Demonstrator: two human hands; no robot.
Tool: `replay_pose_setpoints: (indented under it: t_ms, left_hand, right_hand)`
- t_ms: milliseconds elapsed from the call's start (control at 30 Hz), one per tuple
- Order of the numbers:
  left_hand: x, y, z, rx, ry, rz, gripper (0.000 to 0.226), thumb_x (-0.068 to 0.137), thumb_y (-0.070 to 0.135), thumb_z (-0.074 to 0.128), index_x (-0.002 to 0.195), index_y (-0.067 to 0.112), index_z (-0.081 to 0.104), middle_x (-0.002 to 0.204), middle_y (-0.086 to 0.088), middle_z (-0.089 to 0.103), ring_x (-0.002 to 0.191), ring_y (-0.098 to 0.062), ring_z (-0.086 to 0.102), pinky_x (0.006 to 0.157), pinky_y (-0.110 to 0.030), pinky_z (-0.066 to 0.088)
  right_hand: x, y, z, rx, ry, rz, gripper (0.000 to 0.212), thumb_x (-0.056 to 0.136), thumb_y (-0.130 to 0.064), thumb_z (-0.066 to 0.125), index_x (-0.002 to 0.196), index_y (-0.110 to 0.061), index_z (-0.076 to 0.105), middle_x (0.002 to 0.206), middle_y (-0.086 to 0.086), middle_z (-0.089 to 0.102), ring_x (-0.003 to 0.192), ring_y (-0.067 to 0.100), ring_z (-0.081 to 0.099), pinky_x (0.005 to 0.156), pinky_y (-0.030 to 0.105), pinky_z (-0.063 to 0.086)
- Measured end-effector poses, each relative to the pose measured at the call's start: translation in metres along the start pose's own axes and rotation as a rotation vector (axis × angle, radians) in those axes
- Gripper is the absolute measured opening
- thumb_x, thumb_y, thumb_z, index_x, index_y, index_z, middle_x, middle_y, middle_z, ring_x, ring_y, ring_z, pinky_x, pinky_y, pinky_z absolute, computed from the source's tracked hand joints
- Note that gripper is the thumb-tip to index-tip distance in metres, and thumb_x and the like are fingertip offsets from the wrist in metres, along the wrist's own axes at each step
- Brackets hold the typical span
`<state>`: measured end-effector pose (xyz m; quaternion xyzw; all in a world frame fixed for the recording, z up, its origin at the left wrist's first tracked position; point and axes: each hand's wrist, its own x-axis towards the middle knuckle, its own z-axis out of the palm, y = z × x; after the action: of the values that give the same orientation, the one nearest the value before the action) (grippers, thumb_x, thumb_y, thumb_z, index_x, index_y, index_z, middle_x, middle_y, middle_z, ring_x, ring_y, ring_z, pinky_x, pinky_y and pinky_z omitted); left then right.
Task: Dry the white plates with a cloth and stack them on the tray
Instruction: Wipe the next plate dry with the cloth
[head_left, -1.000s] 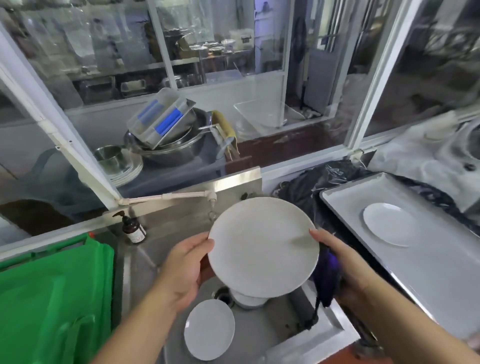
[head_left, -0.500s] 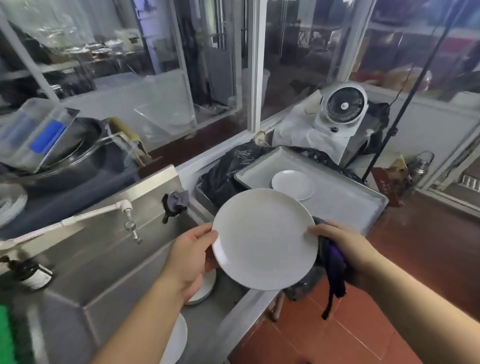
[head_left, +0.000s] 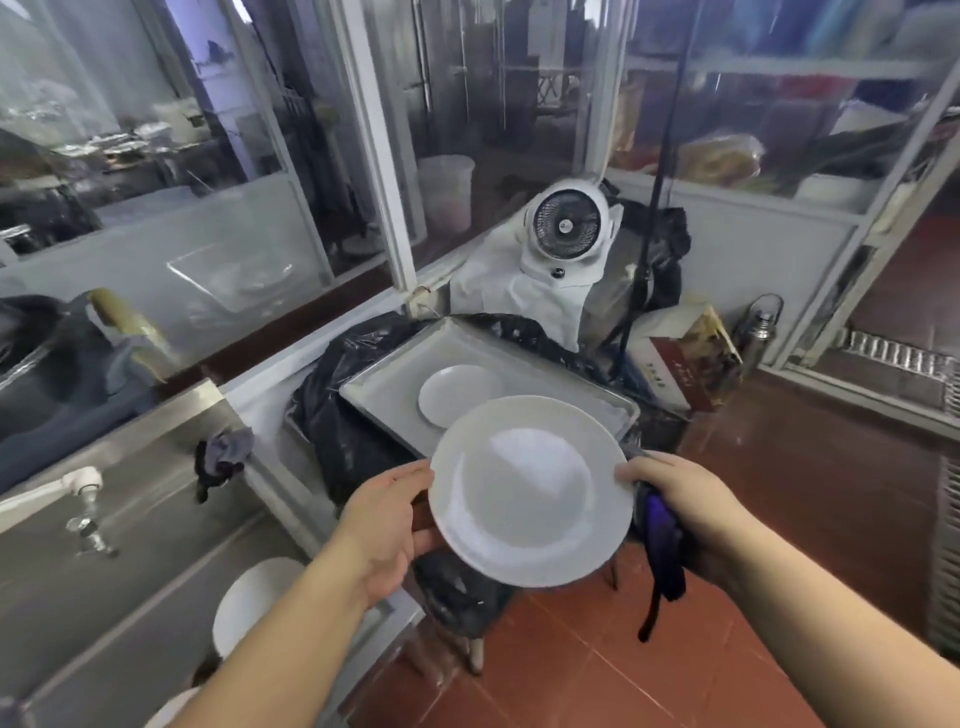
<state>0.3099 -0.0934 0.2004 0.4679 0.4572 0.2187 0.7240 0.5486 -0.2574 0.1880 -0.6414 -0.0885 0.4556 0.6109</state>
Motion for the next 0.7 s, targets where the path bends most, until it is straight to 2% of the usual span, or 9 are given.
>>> replay_pose_setpoints:
  t_ms: [33, 100, 233, 333, 400, 500, 600, 700]
  left_hand:
    - [0.004, -0.002, 0.016, -0.006, -0.005, -0.016, 0.025, 0.103, 0.009, 0.056, 0.115, 0.01, 0.077, 0.113, -0.012, 0.078, 0.102, -0.032, 0.075, 0.079, -0.043, 0.062]
    - [0.012, -0.005, 0.041, -0.02, 0.003, -0.047, 0.023, 0.1, 0.006, 0.058, 0.112, 0.008, 0.078, 0.111, -0.013, 0.078, 0.098, -0.028, 0.075, 0.077, -0.04, 0.062]
    - [0.028, -0.006, 0.076, -0.031, 0.002, -0.098, 0.019, 0.096, 0.005, 0.064, 0.107, 0.007, 0.079, 0.107, -0.014, 0.079, 0.087, -0.024, 0.076, 0.073, -0.038, 0.064]
    - [0.046, -0.004, 0.089, -0.052, 0.009, -0.119, 0.019, 0.094, 0.005, 0.068, 0.11, 0.008, 0.079, 0.111, -0.015, 0.078, 0.093, -0.025, 0.073, 0.092, -0.046, 0.062]
    - [0.062, -0.003, 0.094, -0.071, 0.03, -0.133, 0.022, 0.093, 0.004, 0.07, 0.114, 0.006, 0.077, 0.113, -0.016, 0.077, 0.099, -0.028, 0.072, 0.098, -0.05, 0.059]
    - [0.089, -0.002, 0.096, -0.097, 0.031, -0.141, 0.024, 0.093, 0.003, 0.07, 0.117, 0.003, 0.074, 0.112, -0.016, 0.078, 0.098, -0.026, 0.074, 0.087, -0.044, 0.064]
    - [0.123, 0.0, 0.095, -0.122, 0.033, -0.149, 0.022, 0.094, 0.003, 0.067, 0.115, 0.001, 0.075, 0.108, -0.015, 0.079, 0.087, -0.02, 0.076, 0.071, -0.034, 0.063]
    - [0.158, 0.005, 0.092, -0.142, 0.028, -0.158, 0.02, 0.094, 0.004, 0.069, 0.113, 0.003, 0.077, 0.11, -0.013, 0.079, 0.093, -0.023, 0.076, 0.076, -0.037, 0.062]
  right_hand:
    - [0.004, -0.006, -0.015, -0.007, 0.007, -0.008, 0.016, 0.087, 0.0, 0.068, 0.102, 0.006, 0.069, 0.088, 0.028, 0.07, 0.07, 0.035, 0.067, 0.064, 0.039, 0.057]
    - [0.013, -0.015, -0.041, -0.014, 0.017, -0.018, 0.015, 0.086, 0.002, 0.069, 0.1, 0.005, 0.071, 0.09, 0.028, 0.071, 0.072, 0.036, 0.068, 0.069, 0.042, 0.056]
    - [0.034, -0.027, -0.077, -0.06, 0.02, -0.016, 0.023, 0.085, 0.001, 0.07, 0.107, 0.005, 0.074, 0.099, 0.032, 0.073, 0.078, 0.038, 0.068, 0.076, 0.048, 0.054]
    - [0.054, -0.034, -0.09, -0.095, 0.031, -0.005, 0.021, 0.084, 0.001, 0.071, 0.104, 0.001, 0.077, 0.094, 0.029, 0.074, 0.075, 0.037, 0.068, 0.076, 0.048, 0.054]
    - [0.069, -0.038, -0.092, -0.136, 0.028, -0.001, 0.02, 0.082, 0.001, 0.071, 0.1, -0.003, 0.08, 0.093, 0.027, 0.076, 0.075, 0.035, 0.068, 0.076, 0.048, 0.054]
    - [0.095, -0.047, -0.089, -0.181, 0.049, 0.012, 0.017, 0.082, 0.002, 0.073, 0.096, -0.003, 0.08, 0.083, 0.02, 0.075, 0.068, 0.031, 0.066, 0.07, 0.041, 0.053]
    - [0.129, -0.057, -0.082, -0.255, 0.064, 0.028, 0.013, 0.081, 0.0, 0.074, 0.09, -0.005, 0.081, 0.083, 0.023, 0.075, 0.068, 0.031, 0.066, 0.07, 0.042, 0.052]
    - [0.168, -0.069, -0.069, -0.327, 0.078, 0.028, 0.011, 0.078, -0.001, 0.077, 0.088, -0.004, 0.08, 0.089, 0.025, 0.077, 0.068, 0.031, 0.068, 0.07, 0.041, 0.054]
